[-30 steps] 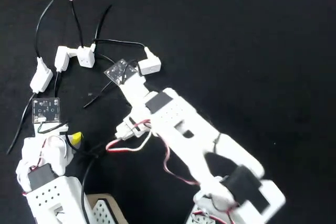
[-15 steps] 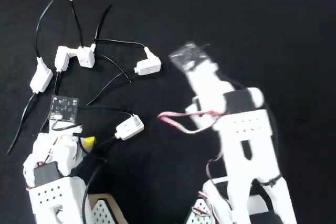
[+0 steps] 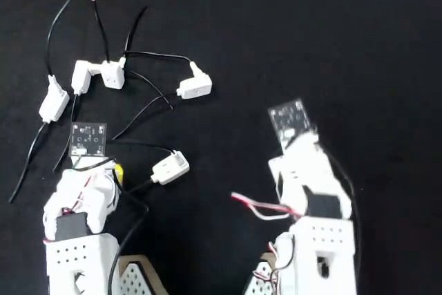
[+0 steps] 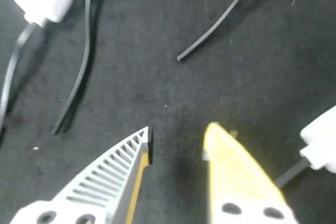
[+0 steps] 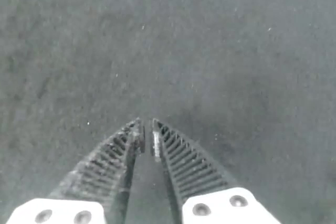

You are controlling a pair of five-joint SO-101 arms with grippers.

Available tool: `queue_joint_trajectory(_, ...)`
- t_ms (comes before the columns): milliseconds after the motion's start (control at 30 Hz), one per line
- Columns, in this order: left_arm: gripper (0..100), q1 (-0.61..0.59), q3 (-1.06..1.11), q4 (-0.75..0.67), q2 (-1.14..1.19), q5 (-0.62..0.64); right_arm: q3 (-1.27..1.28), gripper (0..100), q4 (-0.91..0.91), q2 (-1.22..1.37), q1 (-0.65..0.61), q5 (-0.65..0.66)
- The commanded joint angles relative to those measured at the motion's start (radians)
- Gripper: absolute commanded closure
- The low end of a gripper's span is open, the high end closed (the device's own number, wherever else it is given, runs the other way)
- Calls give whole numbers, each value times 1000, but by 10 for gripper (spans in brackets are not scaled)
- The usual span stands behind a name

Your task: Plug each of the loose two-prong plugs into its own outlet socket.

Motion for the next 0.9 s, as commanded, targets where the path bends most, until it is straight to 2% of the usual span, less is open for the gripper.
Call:
queue_joint_trajectory(0,909,12,30,-106,-9,11,143,986,0,-266,20,-74)
queue_joint_trajectory(133,943,21,74,-166,-9,11,265,986,63,-490,23,-196)
queue_joint_trajectory(267,946,16,77,-143,-8,11,255,986,273,-665,17,-218)
queue_joint_trajectory(500,945,15,77,-74,-8,11,255,986,466,-633,23,-218)
queue_joint_trajectory(667,945,16,77,23,-8,11,255,986,479,-633,23,-218)
queue_joint_trajectory(867,945,16,77,20,-8,11,255,986,479,-633,18,-218)
